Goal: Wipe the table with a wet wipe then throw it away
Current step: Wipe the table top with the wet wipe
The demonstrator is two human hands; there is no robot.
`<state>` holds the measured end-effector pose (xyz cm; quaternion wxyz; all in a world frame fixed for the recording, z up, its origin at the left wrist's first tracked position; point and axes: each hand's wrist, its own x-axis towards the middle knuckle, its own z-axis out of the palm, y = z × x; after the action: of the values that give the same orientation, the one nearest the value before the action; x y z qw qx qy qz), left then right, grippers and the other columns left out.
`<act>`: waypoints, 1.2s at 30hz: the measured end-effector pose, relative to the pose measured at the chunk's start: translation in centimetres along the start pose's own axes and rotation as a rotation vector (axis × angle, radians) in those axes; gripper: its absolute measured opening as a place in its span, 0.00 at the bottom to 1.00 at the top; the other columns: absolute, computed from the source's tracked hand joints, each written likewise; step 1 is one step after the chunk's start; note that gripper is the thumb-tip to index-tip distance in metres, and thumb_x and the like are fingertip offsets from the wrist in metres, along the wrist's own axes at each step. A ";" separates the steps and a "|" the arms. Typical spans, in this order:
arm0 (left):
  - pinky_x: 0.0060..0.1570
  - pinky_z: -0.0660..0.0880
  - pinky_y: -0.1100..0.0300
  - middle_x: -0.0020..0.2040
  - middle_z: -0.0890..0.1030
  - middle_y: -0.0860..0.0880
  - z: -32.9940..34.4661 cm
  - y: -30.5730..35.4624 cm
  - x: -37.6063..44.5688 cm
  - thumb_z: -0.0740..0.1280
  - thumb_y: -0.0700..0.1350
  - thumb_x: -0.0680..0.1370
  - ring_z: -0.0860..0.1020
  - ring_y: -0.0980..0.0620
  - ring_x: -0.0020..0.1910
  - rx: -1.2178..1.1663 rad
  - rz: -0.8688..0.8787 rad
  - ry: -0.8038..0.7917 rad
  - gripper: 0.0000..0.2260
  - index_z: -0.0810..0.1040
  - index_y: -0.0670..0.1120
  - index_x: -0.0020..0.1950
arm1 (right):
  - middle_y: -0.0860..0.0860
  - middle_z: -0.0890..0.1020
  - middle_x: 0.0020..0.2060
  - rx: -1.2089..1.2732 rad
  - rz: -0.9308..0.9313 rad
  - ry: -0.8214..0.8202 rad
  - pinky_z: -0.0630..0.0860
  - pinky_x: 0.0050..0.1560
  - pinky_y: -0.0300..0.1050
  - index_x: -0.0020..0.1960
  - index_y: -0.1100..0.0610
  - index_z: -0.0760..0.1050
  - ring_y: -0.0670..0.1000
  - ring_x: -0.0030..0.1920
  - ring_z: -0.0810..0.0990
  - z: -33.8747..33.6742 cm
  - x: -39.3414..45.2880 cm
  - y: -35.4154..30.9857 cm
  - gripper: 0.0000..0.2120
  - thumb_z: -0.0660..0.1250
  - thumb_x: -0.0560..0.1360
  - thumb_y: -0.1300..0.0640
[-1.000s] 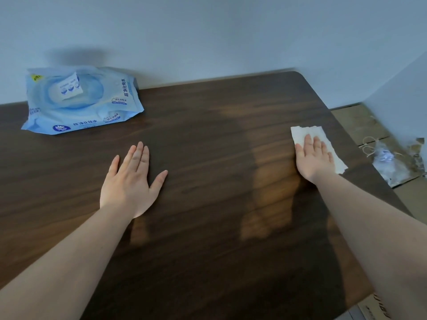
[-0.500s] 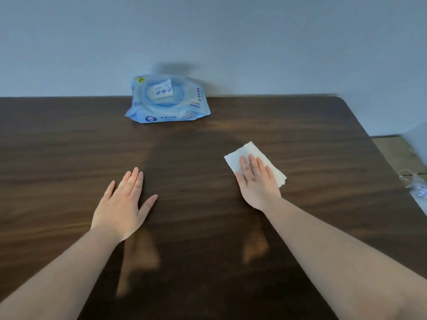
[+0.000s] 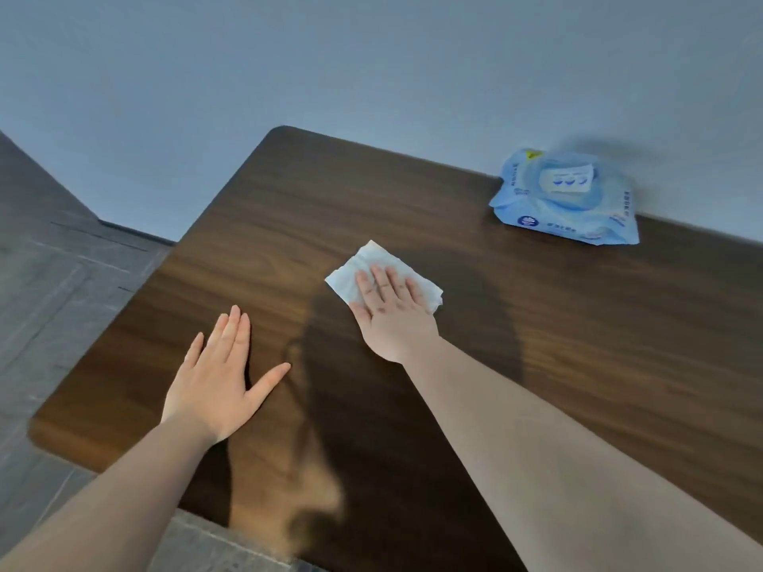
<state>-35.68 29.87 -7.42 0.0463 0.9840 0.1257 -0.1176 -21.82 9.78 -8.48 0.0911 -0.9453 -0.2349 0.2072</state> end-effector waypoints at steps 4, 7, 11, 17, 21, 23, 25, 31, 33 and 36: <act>0.74 0.43 0.53 0.78 0.44 0.50 0.4 -0.9 0.1 0.37 0.74 0.70 0.42 0.54 0.75 -0.033 -0.009 0.039 0.44 0.43 0.47 0.77 | 0.47 0.40 0.78 -0.029 -0.115 -0.029 0.32 0.74 0.49 0.77 0.48 0.38 0.49 0.76 0.36 0.1 4.0 -5.9 0.26 0.38 0.81 0.43; 0.73 0.43 0.54 0.78 0.44 0.51 0.3 -0.8 0.3 0.39 0.74 0.69 0.42 0.55 0.76 -0.074 -0.031 0.062 0.43 0.43 0.48 0.77 | 0.48 0.41 0.78 -0.054 -0.196 -0.044 0.33 0.73 0.49 0.77 0.48 0.38 0.49 0.76 0.36 0.2 7.0 -9.7 0.26 0.39 0.81 0.43; 0.73 0.41 0.54 0.77 0.42 0.53 0.5 -0.8 0.3 0.38 0.74 0.69 0.41 0.56 0.75 -0.080 -0.024 0.092 0.43 0.41 0.49 0.76 | 0.48 0.41 0.78 -0.079 -0.263 -0.035 0.33 0.73 0.49 0.77 0.48 0.39 0.49 0.77 0.37 0.3 10.3 -13.4 0.26 0.39 0.81 0.43; 0.74 0.42 0.52 0.77 0.41 0.53 1.0 -1.0 0.4 0.33 0.74 0.66 0.39 0.55 0.75 -0.086 -0.026 0.089 0.44 0.41 0.50 0.76 | 0.49 0.41 0.78 -0.131 -0.343 -0.016 0.35 0.74 0.52 0.77 0.48 0.39 0.51 0.77 0.37 0.8 12.4 -15.6 0.26 0.38 0.81 0.44; 0.74 0.41 0.54 0.77 0.44 0.53 0.8 -0.9 0.2 0.35 0.74 0.67 0.41 0.55 0.75 -0.077 -0.018 0.113 0.44 0.43 0.50 0.76 | 0.49 0.41 0.78 -0.141 -0.348 -0.012 0.36 0.75 0.52 0.77 0.48 0.39 0.51 0.77 0.37 0.9 12.3 -15.4 0.26 0.38 0.81 0.43; 0.74 0.42 0.54 0.78 0.46 0.52 0.8 -0.9 0.2 0.37 0.73 0.69 0.43 0.55 0.76 -0.073 -0.011 0.121 0.43 0.44 0.49 0.77 | 0.48 0.41 0.78 -0.127 -0.348 -0.016 0.36 0.75 0.52 0.77 0.48 0.39 0.50 0.77 0.37 0.9 11.6 -14.9 0.26 0.39 0.81 0.43; 0.74 0.44 0.53 0.78 0.47 0.51 0.7 -0.7 0.2 0.40 0.73 0.71 0.44 0.54 0.76 -0.063 -0.001 0.108 0.42 0.45 0.48 0.77 | 0.47 0.41 0.78 -0.116 -0.340 -0.023 0.36 0.75 0.51 0.77 0.48 0.39 0.49 0.77 0.38 0.9 10.4 -13.6 0.27 0.39 0.81 0.43; 0.73 0.42 0.54 0.78 0.43 0.49 0.1 -0.4 0.2 0.37 0.72 0.71 0.42 0.52 0.76 0.034 0.026 -0.005 0.42 0.41 0.46 0.76 | 0.46 0.41 0.78 -0.067 -0.213 -0.048 0.35 0.75 0.48 0.77 0.47 0.38 0.47 0.76 0.37 -0.1 5.0 -5.7 0.27 0.38 0.80 0.41; 0.72 0.42 0.55 0.78 0.44 0.48 -0.1 0.3 -0.1 0.33 0.71 0.71 0.42 0.52 0.76 0.097 0.029 -0.008 0.41 0.41 0.46 0.76 | 0.45 0.41 0.78 -0.039 -0.134 -0.032 0.35 0.75 0.48 0.77 0.47 0.38 0.47 0.76 0.37 -0.6 3.1 -2.3 0.27 0.38 0.80 0.41; 0.72 0.41 0.55 0.78 0.44 0.49 -0.3 4.0 -0.3 0.31 0.70 0.71 0.42 0.52 0.76 0.111 0.114 -0.019 0.41 0.42 0.47 0.76 | 0.46 0.40 0.77 -0.022 -0.008 -0.006 0.34 0.74 0.48 0.77 0.46 0.37 0.48 0.76 0.37 -1.3 -0.1 3.1 0.27 0.38 0.81 0.42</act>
<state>-34.85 26.01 -6.84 -0.0005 0.9894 0.0623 -0.1310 -20.03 6.92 -8.12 0.0810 -0.9446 -0.2412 0.2072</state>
